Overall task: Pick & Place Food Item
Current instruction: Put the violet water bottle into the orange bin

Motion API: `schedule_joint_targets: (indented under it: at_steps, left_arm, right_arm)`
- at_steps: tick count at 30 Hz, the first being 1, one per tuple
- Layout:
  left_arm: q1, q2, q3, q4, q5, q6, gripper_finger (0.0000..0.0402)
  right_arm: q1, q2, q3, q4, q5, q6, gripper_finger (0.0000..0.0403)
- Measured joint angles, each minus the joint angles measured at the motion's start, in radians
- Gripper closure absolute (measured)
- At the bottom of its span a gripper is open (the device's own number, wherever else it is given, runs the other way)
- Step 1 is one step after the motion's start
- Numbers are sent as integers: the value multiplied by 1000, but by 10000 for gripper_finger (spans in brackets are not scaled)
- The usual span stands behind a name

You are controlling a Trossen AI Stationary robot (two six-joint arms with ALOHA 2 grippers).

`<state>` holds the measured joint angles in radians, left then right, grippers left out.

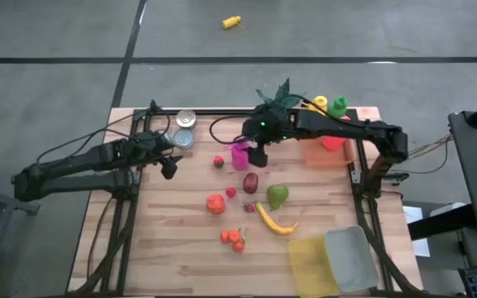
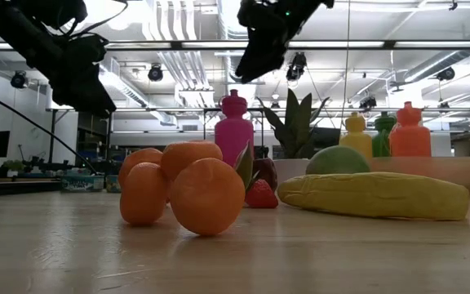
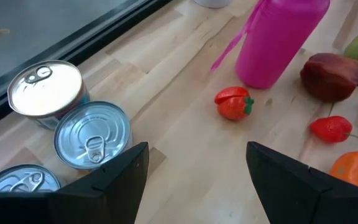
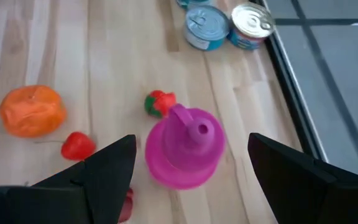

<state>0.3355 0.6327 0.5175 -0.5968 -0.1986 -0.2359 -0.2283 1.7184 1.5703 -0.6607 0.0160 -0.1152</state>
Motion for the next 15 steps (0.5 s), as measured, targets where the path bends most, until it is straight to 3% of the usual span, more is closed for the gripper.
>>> schedule_joint_targets:
  at_steps: [15]
  left_arm:
    - [0,0,0,1,0,0,126]
  right_arm:
    - [-29,95,13,19,-57,-20,95]
